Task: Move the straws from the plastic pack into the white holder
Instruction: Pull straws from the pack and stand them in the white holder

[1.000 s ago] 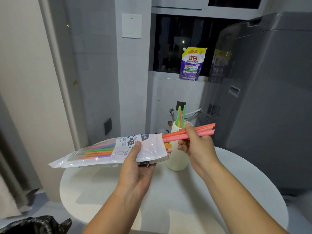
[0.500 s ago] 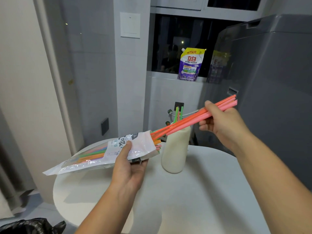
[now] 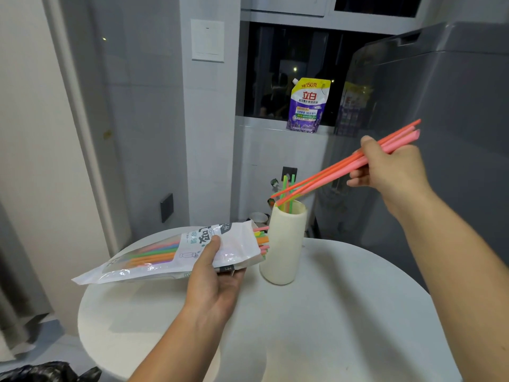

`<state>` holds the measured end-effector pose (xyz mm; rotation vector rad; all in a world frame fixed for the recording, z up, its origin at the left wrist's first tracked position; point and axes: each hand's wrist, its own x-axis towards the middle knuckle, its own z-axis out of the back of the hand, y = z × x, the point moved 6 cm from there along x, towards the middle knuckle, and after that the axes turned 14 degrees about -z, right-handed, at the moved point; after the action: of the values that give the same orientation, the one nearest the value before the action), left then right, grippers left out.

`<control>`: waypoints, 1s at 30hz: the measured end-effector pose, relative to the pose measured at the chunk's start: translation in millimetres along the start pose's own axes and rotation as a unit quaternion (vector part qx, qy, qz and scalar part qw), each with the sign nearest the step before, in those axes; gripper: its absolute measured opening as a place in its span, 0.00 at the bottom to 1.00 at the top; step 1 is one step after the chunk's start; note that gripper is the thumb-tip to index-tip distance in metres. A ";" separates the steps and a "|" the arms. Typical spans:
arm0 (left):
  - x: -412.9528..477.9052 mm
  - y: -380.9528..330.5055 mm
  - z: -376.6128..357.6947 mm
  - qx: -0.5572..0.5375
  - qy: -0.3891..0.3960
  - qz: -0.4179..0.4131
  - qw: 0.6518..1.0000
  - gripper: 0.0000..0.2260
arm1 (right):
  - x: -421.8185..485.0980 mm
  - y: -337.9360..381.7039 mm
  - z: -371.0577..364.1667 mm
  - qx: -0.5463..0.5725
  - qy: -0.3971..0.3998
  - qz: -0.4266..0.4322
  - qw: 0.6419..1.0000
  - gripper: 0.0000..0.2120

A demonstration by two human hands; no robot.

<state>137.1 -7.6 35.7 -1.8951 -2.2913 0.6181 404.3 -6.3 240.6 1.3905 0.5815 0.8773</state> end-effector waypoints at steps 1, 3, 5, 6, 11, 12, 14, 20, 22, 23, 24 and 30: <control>-0.5 0.4 -0.4 -0.001 0.000 0.000 1.000 0.12 | 0.0 2.9 0.5 -0.003 -0.003 0.004 1.000 0.15; -0.9 1.1 -1.2 0.000 -0.001 0.001 1.000 0.11 | 0.8 6.8 1.9 -0.008 -0.007 0.007 1.000 0.15; -1.2 1.9 -1.6 0.001 -0.004 0.003 1.000 0.13 | 2.6 8.2 2.4 -0.014 -0.010 0.004 1.000 0.15; -1.3 2.2 -1.6 0.000 -0.006 0.004 1.000 0.13 | 3.1 8.3 2.1 -0.020 -0.012 0.002 1.000 0.15; -4.4 2.7 -0.2 0.006 -0.013 0.006 1.000 0.16 | 6.0 4.6 -3.8 -0.062 -0.019 -0.008 0.998 0.15; -4.8 2.7 -0.2 0.007 -0.012 0.006 1.000 0.17 | 7.5 3.6 -5.2 -0.068 -0.019 -0.010 0.997 0.16; -5.0 1.9 -0.4 0.006 -0.011 0.004 1.000 0.19 | 9.6 3.2 -6.6 -0.071 -0.023 -0.016 0.997 0.16; -6.1 -0.3 -0.8 0.005 -0.013 0.003 1.000 0.20 | 10.2 3.4 -12.1 -0.090 -0.021 -0.019 0.996 0.15; -6.7 0.7 -0.7 0.006 -0.012 0.006 1.000 0.21 | 10.0 3.6 -17.6 -0.100 -0.012 -0.013 0.995 0.15; -6.9 1.1 -0.3 0.005 -0.013 0.007 1.000 0.21 | 9.8 3.9 -21.5 -0.106 -0.004 -0.007 0.994 0.14; -6.9 1.3 0.1 0.004 -0.014 0.007 1.000 0.22 | 9.9 4.5 -26.1 -0.112 0.004 0.000 0.994 0.14; -7.5 -0.7 -0.5 0.004 -0.015 0.004 1.000 0.22 | 13.1 1.3 -57.3 -0.186 0.039 0.019 0.982 0.15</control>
<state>138.3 -14.8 37.7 -1.9051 -2.2979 0.6607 365.8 38.0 236.6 1.0346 0.4252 1.0172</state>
